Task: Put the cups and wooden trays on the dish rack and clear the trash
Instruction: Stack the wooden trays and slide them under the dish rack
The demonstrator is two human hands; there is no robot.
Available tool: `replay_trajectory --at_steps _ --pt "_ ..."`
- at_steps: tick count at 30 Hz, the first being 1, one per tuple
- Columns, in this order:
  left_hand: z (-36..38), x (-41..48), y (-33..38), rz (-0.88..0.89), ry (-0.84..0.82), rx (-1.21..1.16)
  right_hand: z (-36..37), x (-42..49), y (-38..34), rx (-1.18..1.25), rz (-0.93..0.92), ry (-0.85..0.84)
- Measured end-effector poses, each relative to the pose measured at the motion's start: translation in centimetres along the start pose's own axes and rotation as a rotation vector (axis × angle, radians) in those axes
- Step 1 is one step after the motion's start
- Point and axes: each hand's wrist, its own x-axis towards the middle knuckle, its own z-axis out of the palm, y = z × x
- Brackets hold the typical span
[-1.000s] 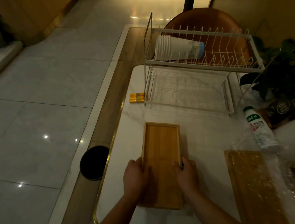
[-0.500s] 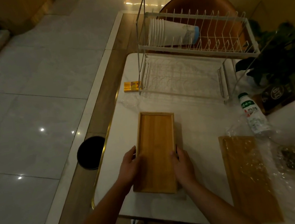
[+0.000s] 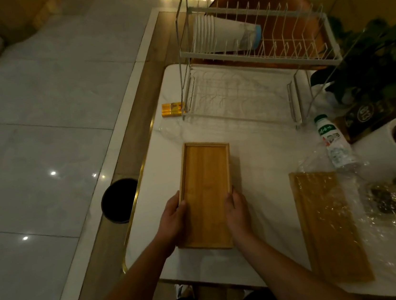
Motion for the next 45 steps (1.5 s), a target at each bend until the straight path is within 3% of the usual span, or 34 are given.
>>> replay_trajectory --at_steps 5,7,9,11,13,17,21,25,29,39,41,45 --pt "-0.2 0.4 0.3 -0.007 0.021 0.106 -2.4 -0.1 -0.5 0.073 0.068 -0.116" --pt "-0.1 0.6 0.4 0.037 0.224 0.431 -5.3 -0.3 0.1 0.035 0.049 -0.081" --pt "0.6 0.3 0.8 0.245 0.365 0.767 -9.3 -0.8 1.4 -0.01 0.001 0.008" --pt "2.2 -0.1 1.1 0.439 0.292 0.943 -13.7 -1.6 3.6 -0.072 0.005 0.092" --pt "4.1 -0.2 1.1 0.523 0.155 1.085 -18.1 -2.6 6.3 -0.171 0.06 0.167" --pt "6.2 0.3 1.7 0.454 0.137 1.236 -24.7 -4.5 12.1 -0.641 0.051 0.27" --pt "6.1 0.2 1.1 0.439 0.128 1.291 -26.6 -4.4 14.4 -0.795 0.196 0.289" --pt "6.3 0.1 1.1 0.406 0.12 1.261 -26.5 -2.9 14.6 -0.684 0.31 0.306" --pt "6.6 0.1 1.2 0.384 0.12 1.251 -26.2 -2.0 14.0 -0.362 0.358 0.37" --pt "5.3 1.4 1.3 0.368 0.071 1.217 -24.1 -1.7 11.8 -0.498 0.191 0.362" --pt "5.3 1.5 1.2 0.366 0.074 1.218 -23.7 -1.6 11.1 -0.341 0.19 0.331" --pt "5.3 1.6 1.0 0.373 0.08 1.217 -22.4 -1.7 8.2 0.225 0.243 0.235"
